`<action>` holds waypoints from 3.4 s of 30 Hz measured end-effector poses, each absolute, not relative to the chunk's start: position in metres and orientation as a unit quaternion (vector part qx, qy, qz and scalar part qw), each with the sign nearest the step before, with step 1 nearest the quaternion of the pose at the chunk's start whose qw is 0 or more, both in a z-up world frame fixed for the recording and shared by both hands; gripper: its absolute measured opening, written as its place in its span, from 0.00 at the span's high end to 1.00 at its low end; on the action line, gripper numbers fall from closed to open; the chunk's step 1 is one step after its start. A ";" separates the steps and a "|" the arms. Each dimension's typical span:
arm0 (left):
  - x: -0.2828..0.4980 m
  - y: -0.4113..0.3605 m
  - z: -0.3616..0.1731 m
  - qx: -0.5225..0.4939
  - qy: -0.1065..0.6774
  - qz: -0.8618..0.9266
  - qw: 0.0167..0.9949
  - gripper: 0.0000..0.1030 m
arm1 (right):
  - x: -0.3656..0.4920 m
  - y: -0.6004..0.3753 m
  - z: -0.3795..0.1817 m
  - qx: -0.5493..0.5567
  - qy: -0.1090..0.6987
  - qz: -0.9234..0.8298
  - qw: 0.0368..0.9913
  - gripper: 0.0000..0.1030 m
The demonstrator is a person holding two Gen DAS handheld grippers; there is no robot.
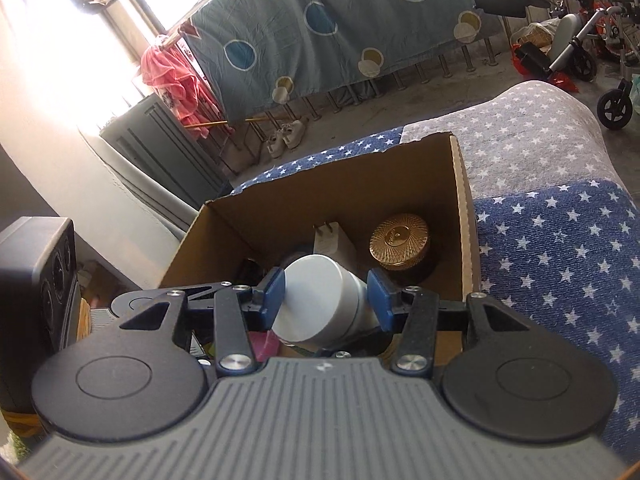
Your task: Organize rigid objects
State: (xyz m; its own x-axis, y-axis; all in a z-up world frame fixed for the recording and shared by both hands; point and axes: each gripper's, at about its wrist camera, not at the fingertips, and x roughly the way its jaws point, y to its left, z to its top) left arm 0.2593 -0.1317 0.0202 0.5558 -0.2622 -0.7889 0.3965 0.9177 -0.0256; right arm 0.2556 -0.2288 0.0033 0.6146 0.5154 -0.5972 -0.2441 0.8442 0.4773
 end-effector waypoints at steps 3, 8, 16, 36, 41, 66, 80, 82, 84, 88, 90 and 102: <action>0.257 -0.133 0.017 0.072 0.439 -0.186 0.876 0.48 | 0.259 -0.225 0.000 0.161 0.389 0.214 0.882 0.56; 0.259 -0.133 0.013 0.069 0.445 -0.186 0.873 0.47 | 0.261 -0.221 -0.001 0.145 0.395 0.210 0.882 0.56; 0.256 -0.138 0.014 0.073 0.437 -0.188 0.876 0.48 | 0.265 -0.219 -0.004 0.135 0.399 0.201 0.884 0.56; 0.216 -0.134 0.051 0.084 0.378 -0.186 0.903 0.17 | 0.230 -0.253 0.024 0.192 0.348 0.182 0.900 0.55; 0.176 -0.111 0.079 0.071 0.338 -0.182 0.921 0.01 | 0.187 -0.262 0.059 0.204 0.295 0.181 0.916 0.44; 0.144 -0.020 0.074 0.013 0.394 0.020 0.919 0.00 | 0.113 -0.168 0.039 0.028 0.346 0.080 0.934 0.01; 0.142 -0.019 0.071 0.026 0.409 0.047 0.911 0.00 | 0.142 -0.140 0.024 0.012 0.376 0.080 0.923 0.01; 0.141 -0.019 0.071 0.026 0.409 0.048 0.911 0.00 | 0.144 -0.141 0.024 0.013 0.377 0.080 0.923 0.01; 0.141 -0.019 0.072 0.028 0.408 0.050 0.911 0.00 | 0.145 -0.141 0.023 0.014 0.379 0.080 0.922 0.01; 0.141 -0.019 0.072 0.030 0.408 0.051 0.911 0.00 | 0.145 -0.143 0.021 0.015 0.380 0.080 0.922 0.01; 0.141 -0.019 0.072 0.030 0.408 0.052 0.911 0.00 | 0.145 -0.143 0.021 0.015 0.380 0.080 0.922 0.01; 0.140 -0.020 0.073 0.033 0.408 0.051 0.911 0.01 | 0.146 -0.144 0.016 0.014 0.381 0.078 0.921 0.01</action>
